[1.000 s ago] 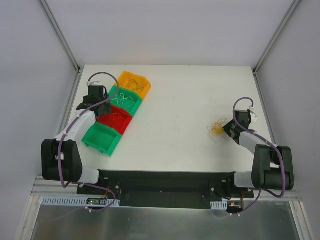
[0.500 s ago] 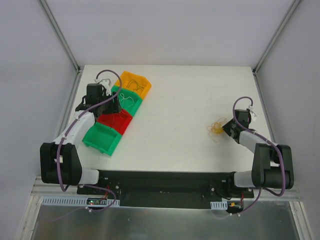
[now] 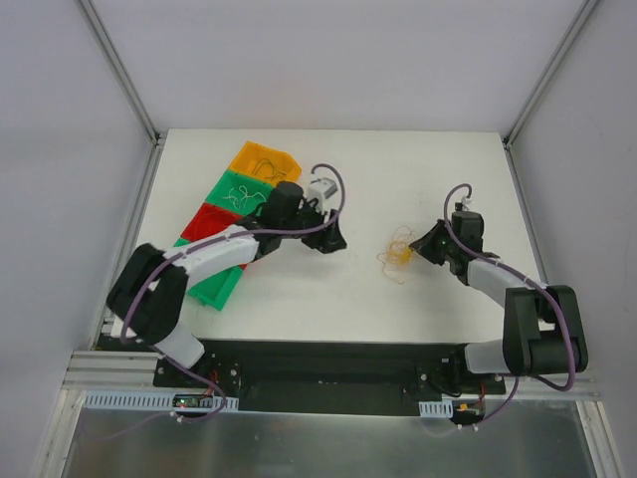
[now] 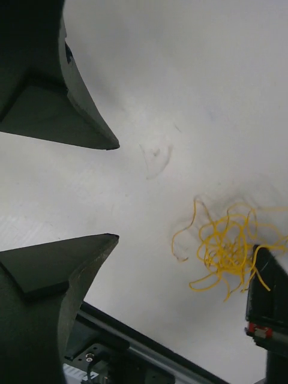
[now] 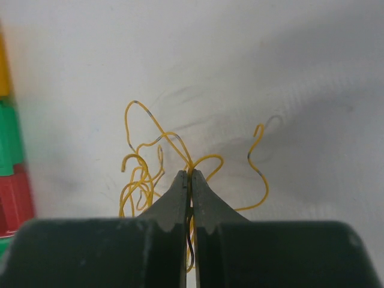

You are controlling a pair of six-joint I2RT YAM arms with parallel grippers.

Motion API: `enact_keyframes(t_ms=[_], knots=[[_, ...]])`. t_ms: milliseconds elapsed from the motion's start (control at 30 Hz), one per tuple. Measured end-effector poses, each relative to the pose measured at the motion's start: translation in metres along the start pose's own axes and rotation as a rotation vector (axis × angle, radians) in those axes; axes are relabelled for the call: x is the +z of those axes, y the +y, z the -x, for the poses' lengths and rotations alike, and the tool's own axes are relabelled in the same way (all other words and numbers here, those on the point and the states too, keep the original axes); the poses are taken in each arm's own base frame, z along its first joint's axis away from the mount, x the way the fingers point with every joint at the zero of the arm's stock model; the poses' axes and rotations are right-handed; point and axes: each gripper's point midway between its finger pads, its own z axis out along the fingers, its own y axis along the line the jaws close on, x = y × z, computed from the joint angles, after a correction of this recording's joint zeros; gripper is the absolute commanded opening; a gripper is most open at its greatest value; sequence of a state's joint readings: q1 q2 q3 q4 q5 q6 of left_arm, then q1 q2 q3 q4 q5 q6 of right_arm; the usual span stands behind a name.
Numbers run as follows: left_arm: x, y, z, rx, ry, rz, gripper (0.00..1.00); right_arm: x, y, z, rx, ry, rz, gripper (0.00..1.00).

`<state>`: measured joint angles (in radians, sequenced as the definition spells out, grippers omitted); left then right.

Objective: Untangle the cables

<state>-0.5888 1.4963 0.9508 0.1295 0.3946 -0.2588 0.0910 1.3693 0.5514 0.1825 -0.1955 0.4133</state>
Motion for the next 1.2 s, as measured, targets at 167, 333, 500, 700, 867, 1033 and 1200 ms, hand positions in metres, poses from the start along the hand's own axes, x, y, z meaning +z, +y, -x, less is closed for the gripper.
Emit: enact_keyframes(t_ms=[167, 333, 500, 700, 867, 1033, 1200], knots=[[0.069, -0.022, -0.026, -0.012, 0.107, -0.141, 0.66, 0.001, 0.027, 0.000, -0.016, 0.022, 0.142, 0.02], [0.108, -0.010, -0.038, -0.069, 0.161, -0.156, 0.65, 0.004, 0.035, -0.012, -0.004, 0.086, 0.196, 0.01], [0.140, -0.016, -0.031, -0.059, 0.152, -0.224, 0.63, 0.000, 0.046, -0.015, -0.001, 0.111, 0.252, 0.01], [0.143, -0.049, -0.037, -0.079, 0.146, -0.427, 0.58, -0.013, 0.065, -0.004, -0.032, 0.072, 0.333, 0.01], [0.134, -0.065, -0.042, -0.115, 0.153, -0.542, 0.42, -0.016, 0.070, 0.000, -0.038, 0.053, 0.364, 0.01], [0.127, -0.067, -0.055, -0.155, 0.163, -0.576, 0.32, -0.016, 0.064, 0.006, -0.017, 0.039, 0.356, 0.01], [0.121, -0.067, -0.068, -0.189, 0.187, -0.585, 0.06, -0.016, 0.058, 0.011, 0.001, 0.027, 0.349, 0.01]])
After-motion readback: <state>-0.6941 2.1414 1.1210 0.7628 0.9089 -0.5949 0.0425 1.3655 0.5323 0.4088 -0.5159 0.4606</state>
